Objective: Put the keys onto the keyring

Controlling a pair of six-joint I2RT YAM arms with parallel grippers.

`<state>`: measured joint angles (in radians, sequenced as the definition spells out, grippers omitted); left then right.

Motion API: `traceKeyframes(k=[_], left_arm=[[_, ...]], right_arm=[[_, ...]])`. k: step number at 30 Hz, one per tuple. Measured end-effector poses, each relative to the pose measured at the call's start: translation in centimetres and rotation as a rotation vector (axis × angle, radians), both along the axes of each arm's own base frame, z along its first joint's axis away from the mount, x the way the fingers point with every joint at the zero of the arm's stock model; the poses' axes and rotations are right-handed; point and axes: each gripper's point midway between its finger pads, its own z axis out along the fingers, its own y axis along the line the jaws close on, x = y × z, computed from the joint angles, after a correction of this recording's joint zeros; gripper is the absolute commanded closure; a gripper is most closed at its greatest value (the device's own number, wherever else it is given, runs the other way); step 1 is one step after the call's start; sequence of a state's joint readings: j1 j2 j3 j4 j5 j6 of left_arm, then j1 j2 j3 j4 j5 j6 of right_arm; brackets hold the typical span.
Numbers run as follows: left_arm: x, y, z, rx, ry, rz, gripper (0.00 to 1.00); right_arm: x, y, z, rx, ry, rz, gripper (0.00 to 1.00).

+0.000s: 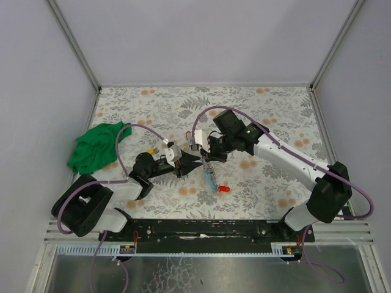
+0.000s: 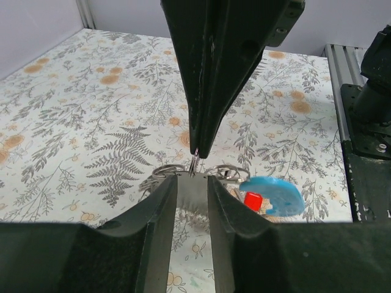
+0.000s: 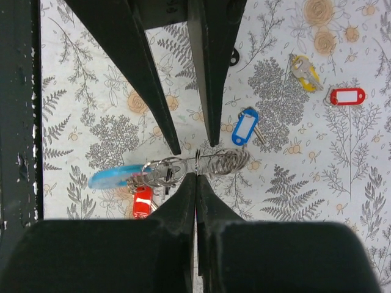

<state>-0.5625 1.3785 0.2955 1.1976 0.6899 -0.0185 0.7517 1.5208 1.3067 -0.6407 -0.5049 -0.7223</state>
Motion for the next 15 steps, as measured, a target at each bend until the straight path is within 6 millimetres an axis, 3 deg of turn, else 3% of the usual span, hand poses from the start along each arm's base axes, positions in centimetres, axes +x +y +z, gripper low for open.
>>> traceKeyframes(k=[15], left_arm=[[-0.66, -0.05, 0.27, 0.009, -0.022, -0.034, 0.78]], right_arm=[[-0.84, 0.04, -0.54, -0.077, -0.002, 0.043, 1.00]])
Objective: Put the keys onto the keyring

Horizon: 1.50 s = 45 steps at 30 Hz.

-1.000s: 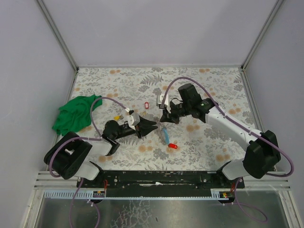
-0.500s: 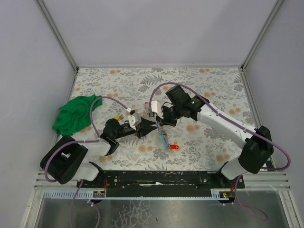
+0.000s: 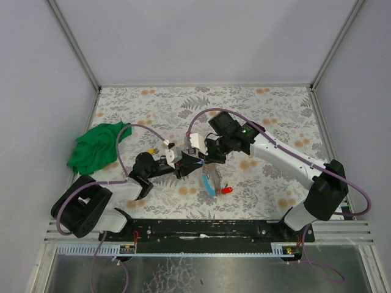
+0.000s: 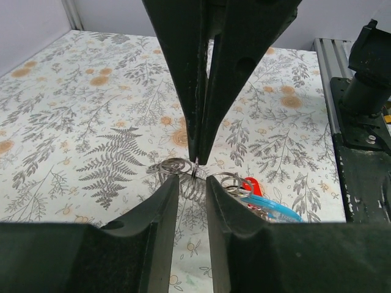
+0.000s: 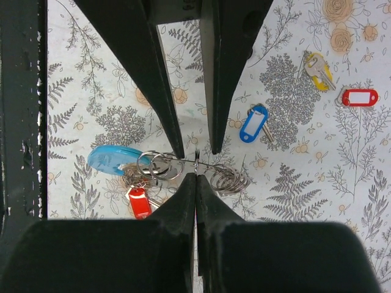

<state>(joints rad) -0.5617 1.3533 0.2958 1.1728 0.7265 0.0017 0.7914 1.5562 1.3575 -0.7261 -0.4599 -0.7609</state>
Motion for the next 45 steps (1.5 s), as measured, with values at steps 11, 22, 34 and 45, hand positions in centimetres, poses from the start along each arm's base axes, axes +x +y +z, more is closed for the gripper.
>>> traceKeyframes(k=[11, 22, 34, 45], left_arm=[[-0.2, -0.4, -0.1, 0.006, 0.002, -0.036, 0.95], [0.1, -0.1, -0.5, 0.034, 0.014, -0.010, 1.00], [-0.6, 2.5, -1.1, 0.028, 0.020, 0.124, 1.00], [-1.3, 4.1, -2.1, -0.036, 0.102, 0.208, 1.00]], right_arm=[[-0.1, 0.3, -0.3, -0.013, 0.006, 0.017, 1.00], [0.2, 0.5, 0.0, 0.000, -0.019, 0.000, 0.72], [1.0, 0.0, 4.2, 0.306, -0.217, -0.204, 0.45], [5.4, 0.7, 3.0, 0.434, -0.234, -0.512, 0.28]])
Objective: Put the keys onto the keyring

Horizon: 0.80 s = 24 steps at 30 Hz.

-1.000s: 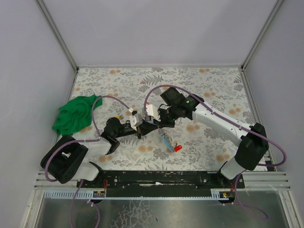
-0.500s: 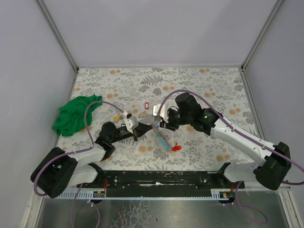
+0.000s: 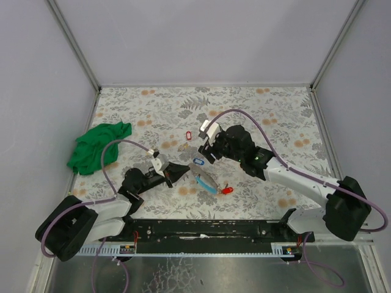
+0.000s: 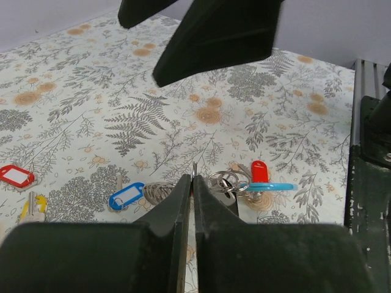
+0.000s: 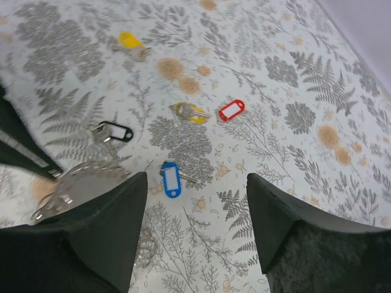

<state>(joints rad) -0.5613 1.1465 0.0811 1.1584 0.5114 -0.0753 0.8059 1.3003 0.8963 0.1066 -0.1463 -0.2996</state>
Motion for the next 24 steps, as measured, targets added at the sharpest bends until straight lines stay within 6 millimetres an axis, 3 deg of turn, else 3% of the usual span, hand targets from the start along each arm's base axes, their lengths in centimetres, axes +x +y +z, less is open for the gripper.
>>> traceKeyframes(k=[5, 11, 18, 24], left_arm=[[-0.9, 0.6, 0.8, -0.035, -0.007, 0.006, 1.00], [-1.6, 1.3, 1.7, -0.064, -0.026, 0.020, 1.00], [-1.7, 1.5, 1.4, -0.060, -0.015, 0.029, 1.00], [-1.6, 1.5, 1.1, -0.054, -0.005, 0.032, 1.00]], right_arm=[[2.3, -0.2, -2.5, 0.059, 0.100, -0.148, 0.31], [5.2, -0.9, -8.2, 0.020, 0.253, -0.249, 0.27], [5.4, 0.4, -12.7, -0.032, 0.362, -0.228, 0.28], [5.1, 2.6, -15.1, -0.074, 0.391, -0.195, 0.36]])
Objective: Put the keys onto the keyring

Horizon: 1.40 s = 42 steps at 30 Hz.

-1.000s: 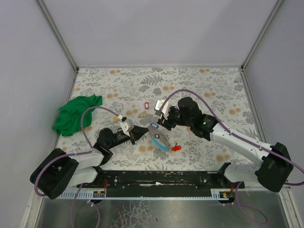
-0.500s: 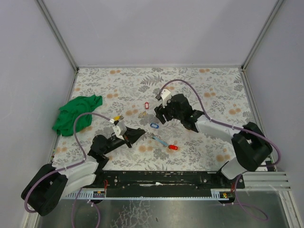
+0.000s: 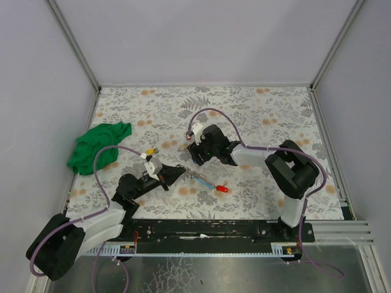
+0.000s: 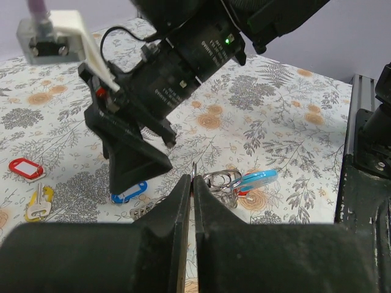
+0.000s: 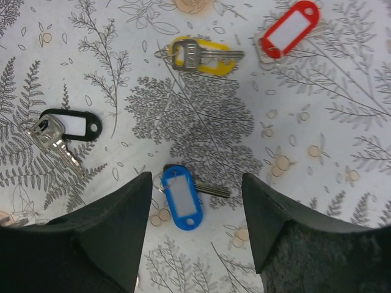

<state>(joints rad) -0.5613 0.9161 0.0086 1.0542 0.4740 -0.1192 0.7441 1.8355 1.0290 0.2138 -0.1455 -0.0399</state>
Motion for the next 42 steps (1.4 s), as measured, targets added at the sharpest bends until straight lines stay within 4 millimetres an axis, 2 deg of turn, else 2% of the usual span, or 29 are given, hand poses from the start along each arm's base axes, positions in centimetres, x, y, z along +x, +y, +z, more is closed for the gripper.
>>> traceKeyframes(k=[7, 10, 16, 21, 26, 31, 34, 36, 42], left_arm=[[-0.1, -0.1, -0.1, 0.003, 0.002, -0.006, 1.00], [-0.2, -0.1, -0.1, 0.006, -0.002, -0.016, 1.00], [-0.5, -0.5, -1.0, 0.038, 0.001, -0.047, 1.00], [-0.3, -1.2, -2.0, 0.080, 0.019, -0.087, 1.00], [-0.2, -2.0, -2.4, 0.118, -0.002, -0.128, 1.00], [0.0, -2.9, -2.5, 0.148, -0.037, -0.176, 1.00], [0.2, -3.3, -2.7, 0.160, -0.048, -0.198, 1.00], [0.2, -3.5, -2.7, 0.165, -0.060, -0.207, 1.00], [0.4, -3.9, -2.6, 0.165, -0.095, -0.226, 1.00]], right_arm=[[0.0, 1.9, -2.1, -0.077, 0.008, -0.004, 0.42], [0.1, 1.4, -2.9, -0.115, 0.021, -0.043, 0.45], [0.7, 0.0, -3.0, -0.162, 0.027, -0.151, 0.49], [0.2, -3.1, -3.0, -0.211, 0.047, -0.280, 0.54], [-2.2, -8.6, -3.1, -0.239, 0.114, -0.443, 0.55], [-4.7, -11.9, -3.1, -0.240, 0.165, -0.525, 0.51], [-6.3, -13.1, -2.9, -0.251, 0.184, -0.520, 0.50], [-6.8, -13.3, -2.1, -0.235, 0.183, -0.510, 0.50], [-5.5, -12.3, 2.0, -0.075, 0.141, -0.481, 0.52]])
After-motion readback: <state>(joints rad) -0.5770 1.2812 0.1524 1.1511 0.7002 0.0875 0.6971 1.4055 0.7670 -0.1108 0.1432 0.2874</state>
